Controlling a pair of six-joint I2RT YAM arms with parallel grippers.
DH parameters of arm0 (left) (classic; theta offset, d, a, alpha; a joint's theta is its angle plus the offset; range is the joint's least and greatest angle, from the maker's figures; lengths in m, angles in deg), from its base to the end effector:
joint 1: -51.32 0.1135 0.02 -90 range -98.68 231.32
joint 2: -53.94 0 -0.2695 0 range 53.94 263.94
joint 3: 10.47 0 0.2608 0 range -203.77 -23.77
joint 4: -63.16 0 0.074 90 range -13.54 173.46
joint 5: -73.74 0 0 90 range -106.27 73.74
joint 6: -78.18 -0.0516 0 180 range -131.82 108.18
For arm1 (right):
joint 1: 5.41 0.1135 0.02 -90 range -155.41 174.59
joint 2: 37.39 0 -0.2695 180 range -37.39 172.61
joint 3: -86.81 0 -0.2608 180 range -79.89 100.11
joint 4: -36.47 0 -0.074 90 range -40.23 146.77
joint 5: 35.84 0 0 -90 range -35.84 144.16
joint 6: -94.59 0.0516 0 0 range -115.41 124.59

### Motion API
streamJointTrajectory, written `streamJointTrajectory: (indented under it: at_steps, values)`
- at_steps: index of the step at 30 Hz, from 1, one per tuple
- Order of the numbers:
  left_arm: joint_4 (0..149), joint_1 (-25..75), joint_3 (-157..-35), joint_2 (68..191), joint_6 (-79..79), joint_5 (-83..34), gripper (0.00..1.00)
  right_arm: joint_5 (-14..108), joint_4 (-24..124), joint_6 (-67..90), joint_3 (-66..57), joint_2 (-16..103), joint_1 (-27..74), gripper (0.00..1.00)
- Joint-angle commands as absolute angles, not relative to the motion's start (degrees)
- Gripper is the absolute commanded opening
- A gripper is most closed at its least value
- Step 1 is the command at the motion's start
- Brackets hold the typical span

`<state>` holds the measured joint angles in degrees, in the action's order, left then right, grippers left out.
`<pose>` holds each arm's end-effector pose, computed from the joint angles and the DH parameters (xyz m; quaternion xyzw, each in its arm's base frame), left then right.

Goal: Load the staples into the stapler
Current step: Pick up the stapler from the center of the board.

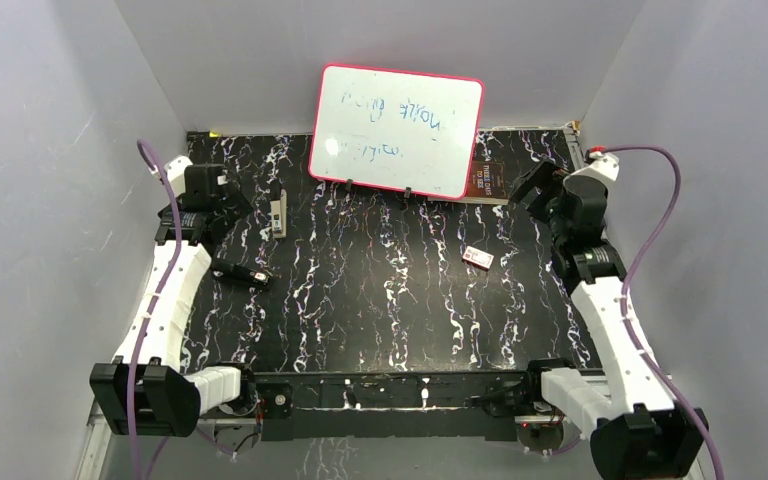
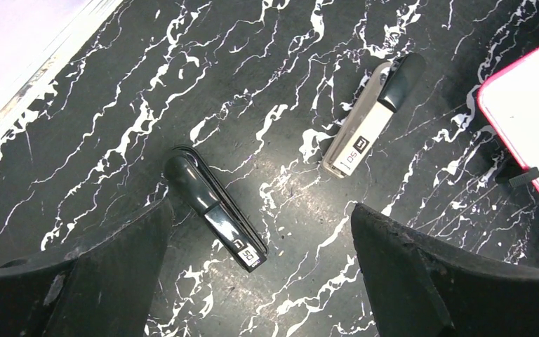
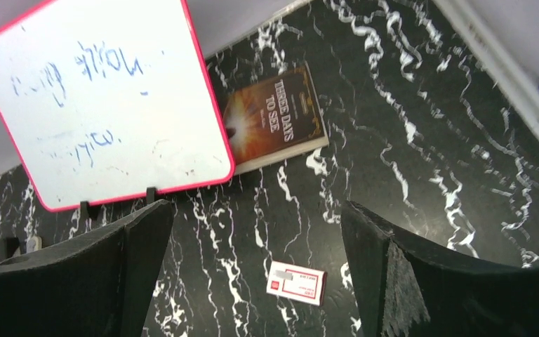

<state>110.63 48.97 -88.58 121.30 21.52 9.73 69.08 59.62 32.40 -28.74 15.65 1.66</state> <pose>0.2697 0.0116 0.3389 -0.3298 0.8124 0.0574 0.4775 0.2347 0.0157 0.3552 0.2190 0.7418 0.0915 0.6272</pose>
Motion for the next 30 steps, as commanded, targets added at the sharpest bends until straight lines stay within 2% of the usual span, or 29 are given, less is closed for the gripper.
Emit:
streamJointTrajectory:
  at_steps: [1,8,13,22,30]
  values:
    - [112.29,49.45,-92.43,123.58,22.96,12.88,0.98,65.85,61.26,37.77,-23.43,20.86,1.24,0.98]
    - [115.91,49.71,-95.54,127.40,24.18,14.58,0.98,65.53,57.64,37.08,-25.32,20.26,1.27,0.98]
    - [120.84,50.13,-94.55,127.91,26.37,14.07,0.98,68.45,60.68,37.11,-24.94,20.74,1.24,0.98]
    - [124.73,50.17,-82.78,123.08,39.26,9.94,0.94,66.58,59.97,38.41,-29.22,23.51,1.27,0.98]
    - [121.95,50.17,-80.16,126.72,43.37,9.24,0.93,66.25,59.70,38.42,-31.58,23.41,1.27,0.98]
